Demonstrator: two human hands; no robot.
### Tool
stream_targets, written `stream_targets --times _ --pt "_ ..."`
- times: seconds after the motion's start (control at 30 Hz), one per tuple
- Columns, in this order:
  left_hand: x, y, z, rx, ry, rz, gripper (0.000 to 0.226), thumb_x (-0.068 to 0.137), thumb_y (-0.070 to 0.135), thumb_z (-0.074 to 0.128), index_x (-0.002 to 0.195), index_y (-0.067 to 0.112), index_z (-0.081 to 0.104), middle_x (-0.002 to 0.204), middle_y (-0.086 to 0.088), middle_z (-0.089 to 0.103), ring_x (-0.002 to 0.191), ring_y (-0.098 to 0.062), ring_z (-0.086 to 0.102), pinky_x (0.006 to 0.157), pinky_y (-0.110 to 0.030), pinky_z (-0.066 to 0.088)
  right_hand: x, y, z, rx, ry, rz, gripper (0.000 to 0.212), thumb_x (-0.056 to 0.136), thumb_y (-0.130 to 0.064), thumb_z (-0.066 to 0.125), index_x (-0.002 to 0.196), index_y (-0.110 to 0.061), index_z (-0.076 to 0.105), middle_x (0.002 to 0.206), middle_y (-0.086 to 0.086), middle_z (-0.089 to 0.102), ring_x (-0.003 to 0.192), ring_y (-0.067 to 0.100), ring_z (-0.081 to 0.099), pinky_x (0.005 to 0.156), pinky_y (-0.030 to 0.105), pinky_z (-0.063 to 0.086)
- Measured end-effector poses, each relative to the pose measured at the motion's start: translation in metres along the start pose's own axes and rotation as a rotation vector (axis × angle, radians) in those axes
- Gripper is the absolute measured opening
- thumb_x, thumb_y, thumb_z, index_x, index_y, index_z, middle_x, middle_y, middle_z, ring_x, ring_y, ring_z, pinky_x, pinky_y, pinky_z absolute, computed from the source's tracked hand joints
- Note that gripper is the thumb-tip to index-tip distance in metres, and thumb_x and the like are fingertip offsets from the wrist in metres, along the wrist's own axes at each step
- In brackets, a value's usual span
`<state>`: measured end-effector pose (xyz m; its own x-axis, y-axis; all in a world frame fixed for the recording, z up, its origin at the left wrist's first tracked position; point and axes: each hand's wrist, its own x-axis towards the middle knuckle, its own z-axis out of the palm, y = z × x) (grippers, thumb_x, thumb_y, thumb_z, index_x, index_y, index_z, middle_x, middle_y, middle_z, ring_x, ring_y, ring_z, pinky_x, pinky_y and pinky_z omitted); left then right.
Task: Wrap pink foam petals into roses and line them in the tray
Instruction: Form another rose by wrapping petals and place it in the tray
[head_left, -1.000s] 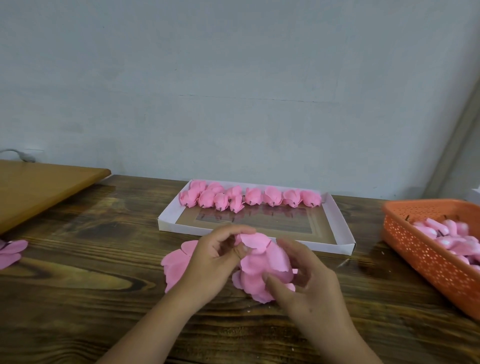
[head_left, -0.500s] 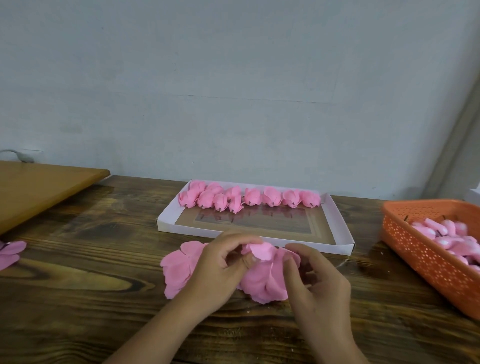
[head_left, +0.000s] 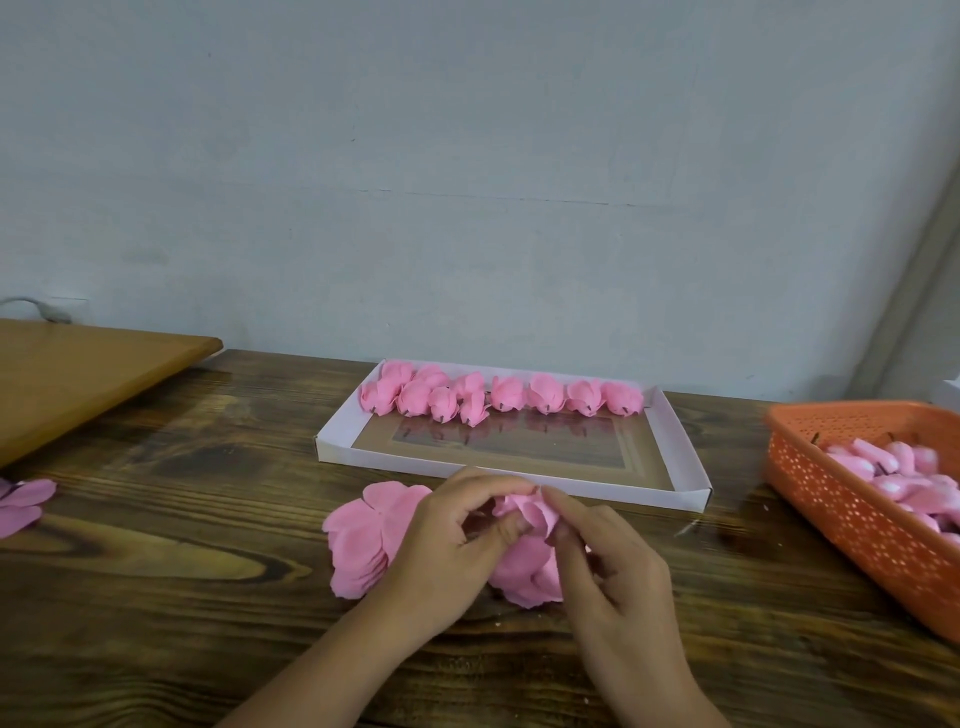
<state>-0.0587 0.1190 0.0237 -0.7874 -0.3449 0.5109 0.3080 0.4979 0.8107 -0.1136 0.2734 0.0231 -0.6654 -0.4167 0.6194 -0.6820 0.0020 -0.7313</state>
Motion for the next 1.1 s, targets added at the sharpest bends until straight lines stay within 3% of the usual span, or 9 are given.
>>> stream_targets --times 0.17,0.27,0.37,0.43,0.57,0.8,0.93,1.1 --pt "0.0 -0.003 -0.001 -0.025 -0.004 -0.02 0.04 0.092 0.013 0.071 0.108 0.049 0.069 0.108 0.021 0.069 0.107 -0.004 0.065 0.087 -0.02 0.054 0.0 0.007 -0.001 0.003 0.017 0.077 0.044 0.093 -0.009 0.062 0.125 -0.039 0.063 0.095 -0.018 0.054 0.081 0.008 0.059 0.058 0.009 0.043" --pt "0.001 -0.002 -0.001 -0.06 0.008 -0.031 0.031 0.09 0.023 0.071 0.108 0.048 0.072 0.11 0.017 0.071 0.108 -0.007 0.066 0.09 -0.025 0.055 0.001 0.003 -0.003 0.022 -0.019 0.051 0.042 0.097 -0.016 0.053 0.125 -0.047 0.059 0.097 -0.018 0.047 0.091 0.006 0.054 0.063 0.006 0.043" --pt "0.001 0.001 0.0 -0.094 0.023 -0.031 0.03 0.086 0.035 0.069 0.106 0.057 0.07 0.11 0.018 0.07 0.107 -0.007 0.067 0.09 -0.024 0.054 0.001 0.0 -0.005 0.047 -0.045 0.008 0.048 0.097 -0.002 0.054 0.122 -0.042 0.064 0.102 -0.004 0.05 0.094 0.002 0.054 0.065 0.003 0.045" --pt "0.002 0.001 0.0 -0.103 0.019 -0.031 0.027 0.088 0.039 0.07 0.106 0.058 0.069 0.11 0.019 0.07 0.107 -0.007 0.067 0.09 -0.022 0.054 0.0 0.001 -0.005 0.055 -0.051 0.003 0.049 0.096 0.001 0.056 0.121 -0.039 0.066 0.106 -0.003 0.052 0.102 0.005 0.056 0.073 0.005 0.046" --pt "0.002 0.002 0.001 -0.152 0.021 -0.048 0.024 0.083 0.045 0.071 0.105 0.054 0.072 0.11 0.017 0.073 0.107 -0.009 0.068 0.091 -0.025 0.055 0.004 0.003 -0.005 0.141 -0.03 0.066 0.048 0.097 0.002 0.052 0.115 -0.04 0.068 0.118 -0.017 0.062 0.117 0.007 0.058 0.091 0.015 0.048" --pt "0.002 0.0 -0.002 -0.177 -0.006 -0.104 0.026 0.085 0.041 0.071 0.111 0.042 0.073 0.112 0.011 0.075 0.11 -0.011 0.068 0.094 -0.034 0.056 0.006 -0.002 -0.006 0.242 -0.053 0.079 0.053 0.095 0.009 0.054 0.108 -0.038 0.075 0.117 -0.013 0.071 0.112 0.007 0.064 0.081 0.013 0.051" --pt "0.001 0.004 -0.003 -0.167 -0.046 -0.106 0.028 0.087 0.038 0.069 0.114 0.043 0.073 0.115 0.012 0.074 0.112 -0.01 0.067 0.095 -0.035 0.057 0.006 -0.006 -0.004 0.266 -0.061 0.095 0.059 0.095 0.004 0.057 0.106 -0.052 0.072 0.115 -0.022 0.07 0.11 -0.001 0.064 0.079 0.009 0.051" --pt "0.0 0.004 -0.002 -0.192 -0.05 -0.114 0.038 0.09 0.021 0.07 0.117 0.047 0.07 0.114 0.006 0.072 0.111 -0.013 0.066 0.096 -0.032 0.056 0.007 -0.008 -0.004 0.248 -0.116 0.112 0.059 0.098 -0.001 0.054 0.11 -0.057 0.067 0.117 -0.021 0.069 0.112 -0.001 0.063 0.083 0.008 0.048"
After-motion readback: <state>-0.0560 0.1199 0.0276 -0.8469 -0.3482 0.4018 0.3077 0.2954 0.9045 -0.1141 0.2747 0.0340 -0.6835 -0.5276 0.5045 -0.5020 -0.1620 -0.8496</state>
